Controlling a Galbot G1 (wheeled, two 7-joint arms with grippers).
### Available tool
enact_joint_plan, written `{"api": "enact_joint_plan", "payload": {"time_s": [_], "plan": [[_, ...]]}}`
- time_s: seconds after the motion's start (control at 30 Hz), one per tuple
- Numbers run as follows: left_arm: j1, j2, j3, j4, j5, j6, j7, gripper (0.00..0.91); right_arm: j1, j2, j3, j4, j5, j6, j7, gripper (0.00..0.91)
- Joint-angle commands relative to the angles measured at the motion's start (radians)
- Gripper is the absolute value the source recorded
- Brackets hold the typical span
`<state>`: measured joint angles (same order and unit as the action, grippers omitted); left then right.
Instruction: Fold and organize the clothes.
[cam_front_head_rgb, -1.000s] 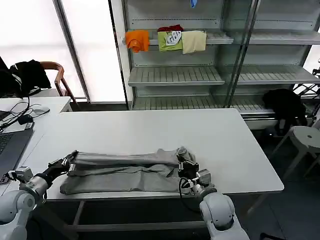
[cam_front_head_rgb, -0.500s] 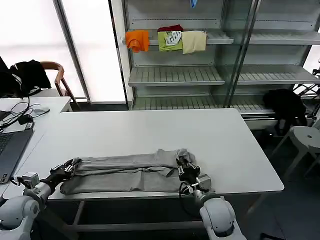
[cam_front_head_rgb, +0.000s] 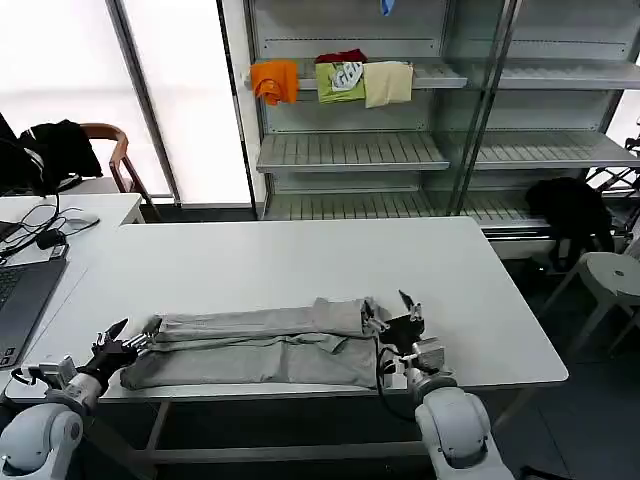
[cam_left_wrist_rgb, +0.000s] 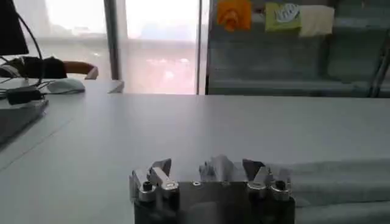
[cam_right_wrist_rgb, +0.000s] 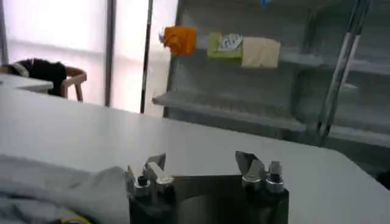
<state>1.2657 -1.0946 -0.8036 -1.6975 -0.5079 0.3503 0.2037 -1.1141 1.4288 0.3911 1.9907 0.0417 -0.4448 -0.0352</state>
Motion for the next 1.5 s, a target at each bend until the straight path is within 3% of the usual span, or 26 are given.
{"api": "enact_joint_plan", "payload": {"time_s": [0.03,0.13,0.2,0.27,0.3,0.33,0.4,0.8,1.13,1.23,1.4,1.5], "plan": [[0.06,-0.106,0.017,-0.051,0.006,-0.043,-0.117,0.907,0.084,-0.015,0.115,0.044,0.194,0.016,0.049,0.907],[0.068,-0.119,0.023,-0.068,0.026,-0.039,-0.122,0.907,0.082,-0.021,0.133,0.046,0.201,0.011,0.044,0.907],[0.072,-0.125,0.026,-0.077,0.036,-0.033,-0.122,0.796,0.078,-0.023,0.138,0.047,0.201,0.011,0.041,0.907],[0.074,-0.131,0.031,-0.09,0.041,-0.019,-0.12,0.464,0.076,-0.024,0.142,0.049,0.201,0.009,0.04,0.907],[0.074,-0.132,0.031,-0.093,0.041,-0.017,-0.12,0.343,0.076,-0.024,0.144,0.05,0.202,0.009,0.041,0.907],[0.075,-0.134,0.032,-0.098,0.043,-0.013,-0.119,0.131,0.076,-0.024,0.145,0.051,0.203,0.008,0.041,0.907],[0.077,-0.135,0.031,-0.114,0.054,0.0,-0.116,0.01,0.078,-0.025,0.147,0.053,0.205,0.006,0.044,0.907],[0.088,-0.143,0.041,-0.135,0.086,0.032,-0.121,0.0,0.067,-0.024,0.147,0.069,0.205,0.001,0.059,0.907],[0.059,-0.118,-0.036,-0.158,0.203,-0.044,-0.043,0.0,0.061,-0.026,0.143,0.071,0.203,-0.003,0.061,0.907],[0.006,-0.06,-0.129,-0.141,0.287,-0.049,0.04,0.0,0.061,-0.029,0.145,0.064,0.203,-0.003,0.059,0.907],[-0.106,0.118,-0.242,0.002,0.523,-0.115,0.122,0.0,0.066,-0.028,0.139,0.043,0.201,0.001,0.054,0.907],[-0.146,0.199,-0.28,0.078,0.56,-0.136,0.169,0.0,0.07,-0.023,0.132,0.027,0.201,0.003,0.053,0.907]]}}
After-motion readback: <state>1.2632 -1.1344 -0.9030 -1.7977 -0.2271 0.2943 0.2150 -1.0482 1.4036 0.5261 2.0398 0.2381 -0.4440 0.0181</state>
